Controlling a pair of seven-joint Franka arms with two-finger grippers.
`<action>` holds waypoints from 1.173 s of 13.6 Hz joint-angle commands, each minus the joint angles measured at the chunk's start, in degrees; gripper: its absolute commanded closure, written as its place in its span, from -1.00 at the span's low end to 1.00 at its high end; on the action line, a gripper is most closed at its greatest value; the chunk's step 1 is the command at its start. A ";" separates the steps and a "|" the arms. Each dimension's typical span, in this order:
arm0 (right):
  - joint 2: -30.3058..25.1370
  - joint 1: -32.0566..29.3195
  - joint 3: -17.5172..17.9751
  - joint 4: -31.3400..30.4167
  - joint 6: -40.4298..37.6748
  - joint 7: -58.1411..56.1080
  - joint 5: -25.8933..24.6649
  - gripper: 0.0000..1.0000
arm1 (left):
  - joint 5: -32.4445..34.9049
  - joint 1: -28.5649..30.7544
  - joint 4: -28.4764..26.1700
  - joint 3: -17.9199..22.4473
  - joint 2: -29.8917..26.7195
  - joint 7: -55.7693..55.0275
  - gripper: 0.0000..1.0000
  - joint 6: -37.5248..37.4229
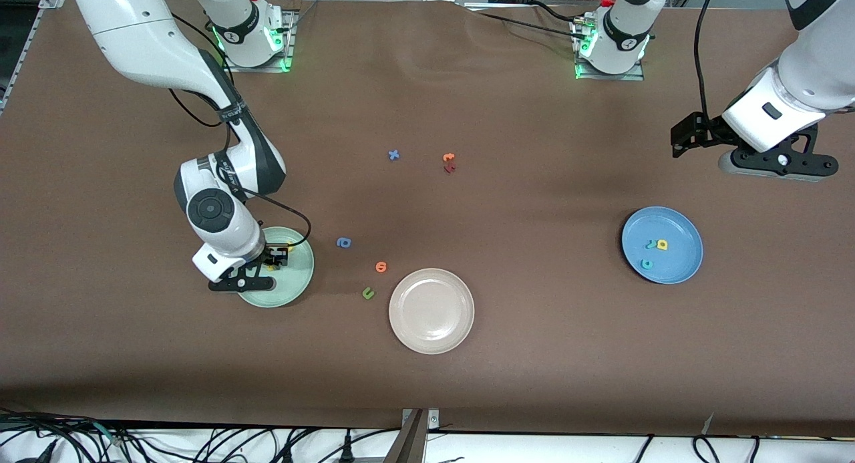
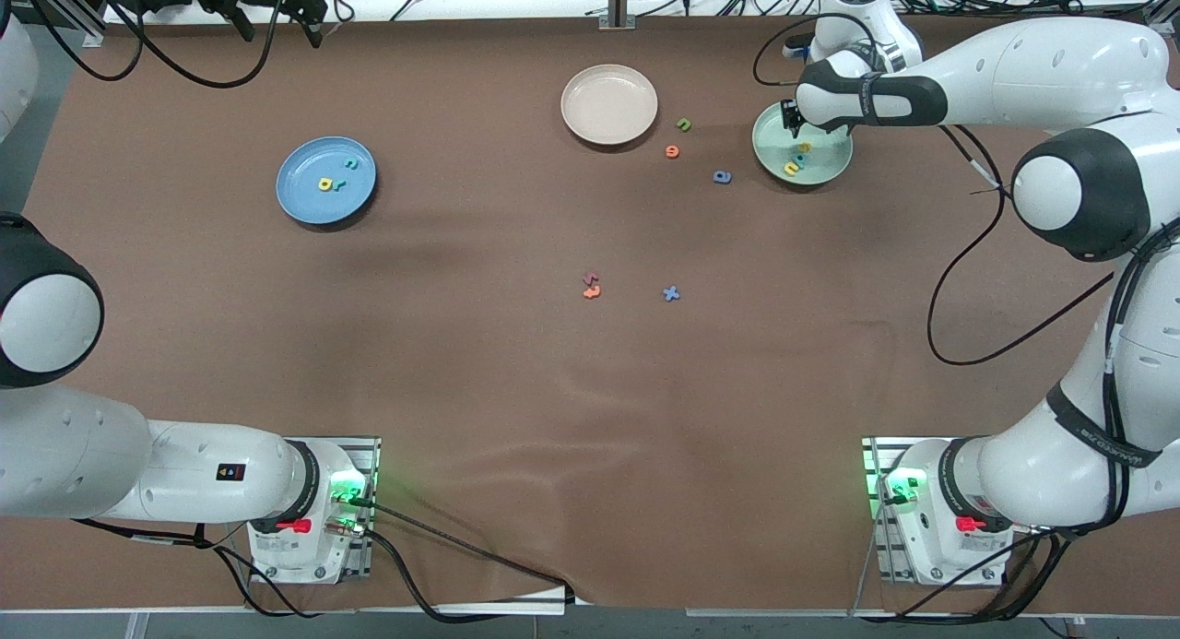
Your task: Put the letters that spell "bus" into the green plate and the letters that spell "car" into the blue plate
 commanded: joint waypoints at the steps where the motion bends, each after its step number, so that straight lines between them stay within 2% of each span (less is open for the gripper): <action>1: -6.00 -0.22 0.19 -0.76 -5.03 -0.26 0.24 -0.99 | -0.78 0.17 2.04 0.18 0.94 1.22 -1.00 -1.44; 4: -14.44 -0.22 -1.03 -0.67 -12.85 -1.57 10.32 -0.99 | -0.78 0.17 2.04 0.18 0.94 1.22 -1.00 -1.44; 6: -20.15 -0.22 -2.96 -0.50 -19.18 -5.42 14.12 -1.00 | -0.78 0.17 2.04 0.18 0.94 1.14 -1.00 -1.44; 9: -27.36 -0.13 -7.88 1.25 -28.93 -13.08 20.08 -0.99 | -0.78 0.17 2.04 0.18 0.94 1.14 -1.00 -1.44; 10: -29.47 -0.05 -9.29 2.39 -31.66 -13.44 21.24 -1.00 | -0.78 0.17 2.04 0.18 0.94 1.22 -1.00 -1.44; 13: -34.58 -0.13 -10.26 3.55 -34.94 -13.53 20.64 -1.00 | -0.78 0.17 2.13 0.18 0.94 1.14 -1.00 -1.44; 16: -35.74 -0.22 -10.36 3.63 -35.03 -13.53 20.54 -1.00 | -0.87 0.17 2.13 0.18 0.94 1.14 -1.00 -1.44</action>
